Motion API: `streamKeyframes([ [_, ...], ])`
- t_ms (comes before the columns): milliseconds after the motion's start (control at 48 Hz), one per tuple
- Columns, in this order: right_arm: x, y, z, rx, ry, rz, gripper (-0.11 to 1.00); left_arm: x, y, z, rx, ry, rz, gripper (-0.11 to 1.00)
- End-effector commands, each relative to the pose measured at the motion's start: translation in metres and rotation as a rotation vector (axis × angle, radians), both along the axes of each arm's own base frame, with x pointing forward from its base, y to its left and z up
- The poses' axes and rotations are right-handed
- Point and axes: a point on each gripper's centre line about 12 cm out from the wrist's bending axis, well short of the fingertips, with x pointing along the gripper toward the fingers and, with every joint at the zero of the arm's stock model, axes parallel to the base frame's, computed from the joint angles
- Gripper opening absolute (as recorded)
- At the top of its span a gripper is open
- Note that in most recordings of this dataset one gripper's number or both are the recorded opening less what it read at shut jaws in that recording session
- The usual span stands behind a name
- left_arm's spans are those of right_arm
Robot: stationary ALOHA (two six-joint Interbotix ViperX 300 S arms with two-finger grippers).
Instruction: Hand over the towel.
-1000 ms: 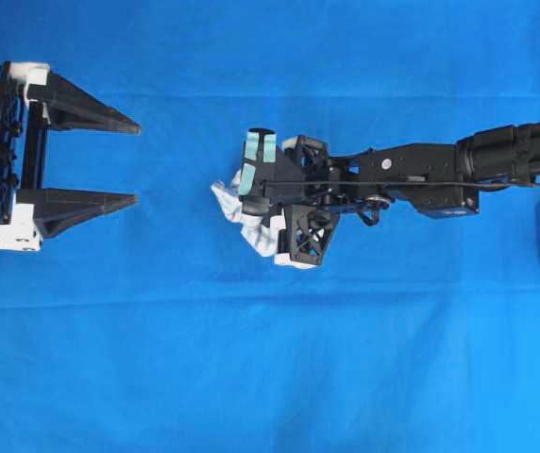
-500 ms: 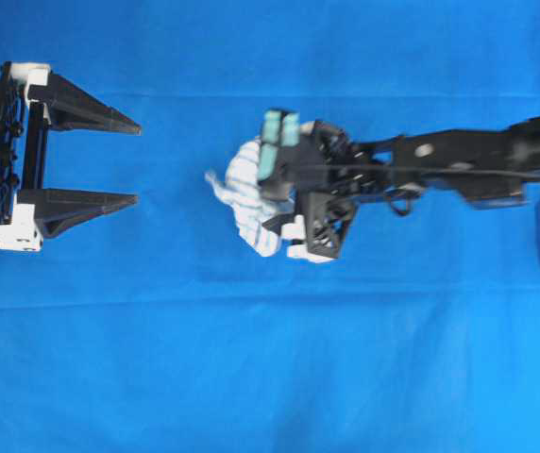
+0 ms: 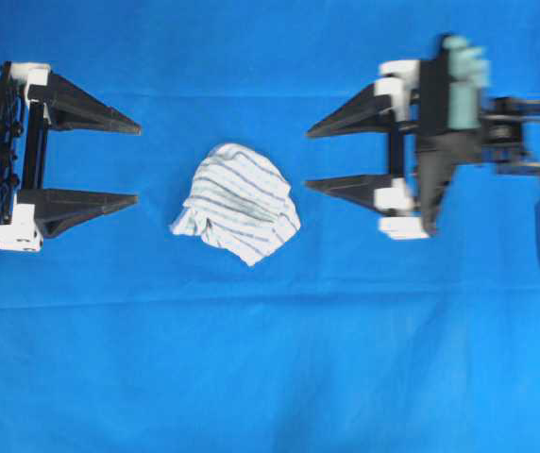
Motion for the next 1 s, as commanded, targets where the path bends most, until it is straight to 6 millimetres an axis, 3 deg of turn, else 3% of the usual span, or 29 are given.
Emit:
streamKeyframes([
  [0,-0.012,0.002,0.017,-0.008,-0.09,0.005,0.69,0.001,0.0,0.004,0.002,-0.017,-0.001,0.94],
  [250,-0.021,0.003,0.004,-0.007,-0.093,0.005,0.69,0.005,0.0,0.003,0.002,-0.017,-0.001,0.94],
  [542,-0.03,0.003,0.009,-0.005,-0.112,0.004,0.69,-0.003,0.0,0.009,0.0,-0.038,-0.001,0.94],
  [771,-0.082,0.006,0.026,-0.008,-0.149,0.002,0.69,-0.041,-0.001,0.02,0.01,-0.046,-0.005,0.93],
  [979,-0.133,0.009,0.009,-0.007,-0.15,0.0,0.69,-0.08,-0.001,0.009,0.029,-0.066,-0.004,0.92],
])
